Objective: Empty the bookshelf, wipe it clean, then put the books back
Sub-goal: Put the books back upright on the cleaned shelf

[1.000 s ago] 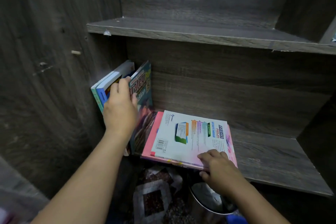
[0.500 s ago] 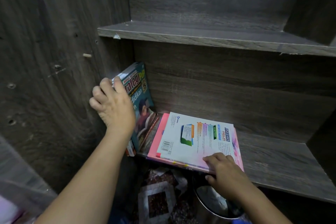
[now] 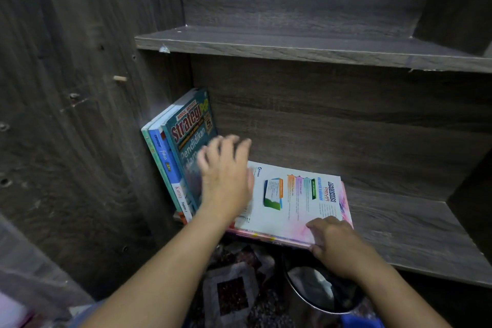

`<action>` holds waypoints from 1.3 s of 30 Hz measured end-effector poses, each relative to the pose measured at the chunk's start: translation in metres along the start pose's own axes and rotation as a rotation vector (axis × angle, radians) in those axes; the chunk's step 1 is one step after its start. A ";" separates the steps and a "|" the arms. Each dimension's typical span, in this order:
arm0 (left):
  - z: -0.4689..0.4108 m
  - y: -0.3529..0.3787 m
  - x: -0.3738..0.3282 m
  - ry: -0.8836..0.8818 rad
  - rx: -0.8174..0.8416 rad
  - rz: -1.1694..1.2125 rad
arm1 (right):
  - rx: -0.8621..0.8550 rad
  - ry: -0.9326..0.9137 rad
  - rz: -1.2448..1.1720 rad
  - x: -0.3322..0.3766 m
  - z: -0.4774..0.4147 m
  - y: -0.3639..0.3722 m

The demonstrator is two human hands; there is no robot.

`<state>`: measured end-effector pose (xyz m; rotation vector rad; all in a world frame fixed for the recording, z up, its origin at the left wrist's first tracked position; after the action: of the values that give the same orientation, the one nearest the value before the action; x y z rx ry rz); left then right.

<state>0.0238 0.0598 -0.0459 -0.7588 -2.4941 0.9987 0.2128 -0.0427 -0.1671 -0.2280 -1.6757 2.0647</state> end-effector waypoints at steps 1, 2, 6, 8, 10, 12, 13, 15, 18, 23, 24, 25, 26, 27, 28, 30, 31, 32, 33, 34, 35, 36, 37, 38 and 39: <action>0.003 0.009 -0.014 0.072 0.043 0.049 | 0.010 0.020 0.012 -0.004 -0.001 0.000; 0.007 0.018 -0.027 0.138 0.086 0.093 | 0.018 0.041 0.021 -0.007 -0.001 0.000; 0.028 0.052 -0.070 0.325 0.311 0.302 | 0.030 0.107 0.049 -0.022 -0.003 -0.001; 0.042 0.069 -0.086 0.342 0.456 0.458 | 0.036 0.140 0.051 -0.031 -0.003 0.002; 0.053 0.080 -0.093 0.317 0.562 0.546 | 0.041 0.163 0.037 -0.036 -0.003 0.002; 0.057 0.085 -0.097 0.292 0.606 0.581 | 0.047 0.176 0.009 -0.039 -0.005 0.002; 0.058 0.087 -0.098 0.280 0.622 0.592 | 0.056 0.182 -0.010 -0.041 -0.005 0.002; 0.057 0.091 -0.097 0.275 0.648 0.591 | 0.053 0.176 -0.031 -0.041 -0.006 0.002; 0.058 0.095 -0.099 0.335 0.696 0.531 | 0.031 0.154 -0.042 -0.040 -0.006 0.001; 0.060 0.092 -0.107 0.448 0.732 0.436 | -0.004 0.131 -0.057 -0.037 -0.003 -0.004; 0.061 0.091 -0.109 0.460 0.733 0.423 | -0.011 0.126 -0.064 -0.036 -0.002 -0.006; 0.061 0.091 -0.110 0.469 0.731 0.413 | -0.018 0.124 -0.073 -0.036 0.000 -0.008; 0.062 0.090 -0.111 0.477 0.722 0.398 | -0.035 0.125 -0.086 -0.036 0.003 -0.012; 0.063 0.089 -0.113 0.485 0.710 0.377 | -0.067 0.126 -0.100 -0.035 0.005 -0.017; 0.062 0.087 -0.113 0.490 0.693 0.355 | -0.109 0.127 -0.114 -0.035 0.007 -0.024; 0.057 0.083 -0.111 0.479 0.653 0.317 | -0.191 0.154 -0.158 -0.036 0.009 -0.038; 0.053 0.081 -0.110 0.467 0.630 0.310 | -0.226 0.172 -0.196 -0.038 0.010 -0.043; 0.051 0.080 -0.110 0.451 0.611 0.313 | -0.257 0.181 -0.237 -0.039 0.010 -0.048; 0.049 0.077 -0.112 0.434 0.588 0.327 | -0.287 0.180 -0.269 -0.040 0.010 -0.052; 0.047 0.075 -0.114 0.418 0.564 0.344 | -0.317 0.166 -0.294 -0.039 0.012 -0.055; 0.045 0.073 -0.117 0.405 0.540 0.356 | -0.351 0.140 -0.323 -0.039 0.013 -0.058; 0.044 0.070 -0.117 0.388 0.519 0.356 | -0.385 0.109 -0.351 -0.037 0.015 -0.060; 0.039 0.068 -0.115 0.356 0.490 0.346 | -0.419 0.080 -0.373 -0.034 0.017 -0.063; 0.034 0.066 -0.110 0.319 0.464 0.324 | -0.454 0.044 -0.396 -0.030 0.019 -0.065; 0.029 0.063 -0.105 0.289 0.447 0.290 | -0.502 -0.007 -0.429 -0.025 0.021 -0.069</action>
<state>0.1154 0.0207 -0.1232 -1.0425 -1.8555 1.3715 0.2428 -0.0624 -0.1002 -0.0133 -2.0163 1.3214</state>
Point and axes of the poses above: each hand's wrist, its own z-axis away from the middle knuckle, its own y-axis out of the palm, x = y × z, the point moved 8 cm from there along -z, towards the middle knuckle, and after that the axes turned 13 degrees about y, right-handed, at the moved point
